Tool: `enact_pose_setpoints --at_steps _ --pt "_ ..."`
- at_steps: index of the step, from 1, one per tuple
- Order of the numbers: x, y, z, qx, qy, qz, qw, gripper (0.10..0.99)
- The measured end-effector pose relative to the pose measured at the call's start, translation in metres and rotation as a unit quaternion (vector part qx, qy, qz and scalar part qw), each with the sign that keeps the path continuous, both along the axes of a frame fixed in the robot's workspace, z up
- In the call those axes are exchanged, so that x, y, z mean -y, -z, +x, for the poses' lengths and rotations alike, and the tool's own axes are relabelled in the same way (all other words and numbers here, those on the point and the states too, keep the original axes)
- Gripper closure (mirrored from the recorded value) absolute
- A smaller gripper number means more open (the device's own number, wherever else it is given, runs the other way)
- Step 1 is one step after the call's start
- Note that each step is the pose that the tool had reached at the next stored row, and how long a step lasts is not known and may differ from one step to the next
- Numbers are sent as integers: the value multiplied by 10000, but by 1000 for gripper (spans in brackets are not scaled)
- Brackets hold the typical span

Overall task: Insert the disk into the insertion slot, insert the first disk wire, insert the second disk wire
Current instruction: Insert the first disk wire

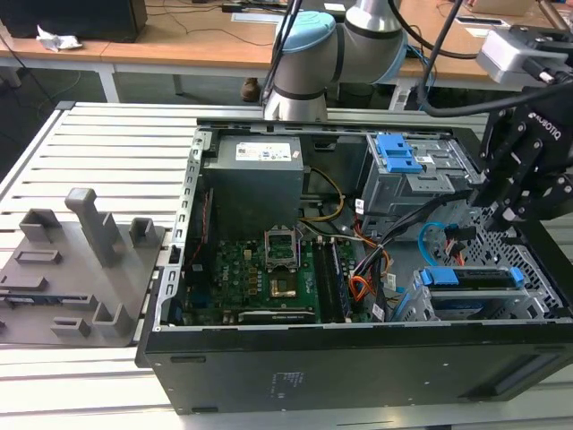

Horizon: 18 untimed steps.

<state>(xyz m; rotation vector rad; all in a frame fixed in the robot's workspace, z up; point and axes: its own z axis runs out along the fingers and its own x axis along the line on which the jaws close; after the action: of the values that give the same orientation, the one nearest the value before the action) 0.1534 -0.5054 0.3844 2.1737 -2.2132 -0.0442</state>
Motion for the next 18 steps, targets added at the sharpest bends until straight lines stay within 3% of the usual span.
enact_pose_setpoints --at_steps 6,12,18 --pt "-68 163 -4 0 0 -2 10000 663" --pt "-82 325 -59 0 -1 -35 10000 663" --pt "-82 343 -59 0 -3 -36 10000 663"
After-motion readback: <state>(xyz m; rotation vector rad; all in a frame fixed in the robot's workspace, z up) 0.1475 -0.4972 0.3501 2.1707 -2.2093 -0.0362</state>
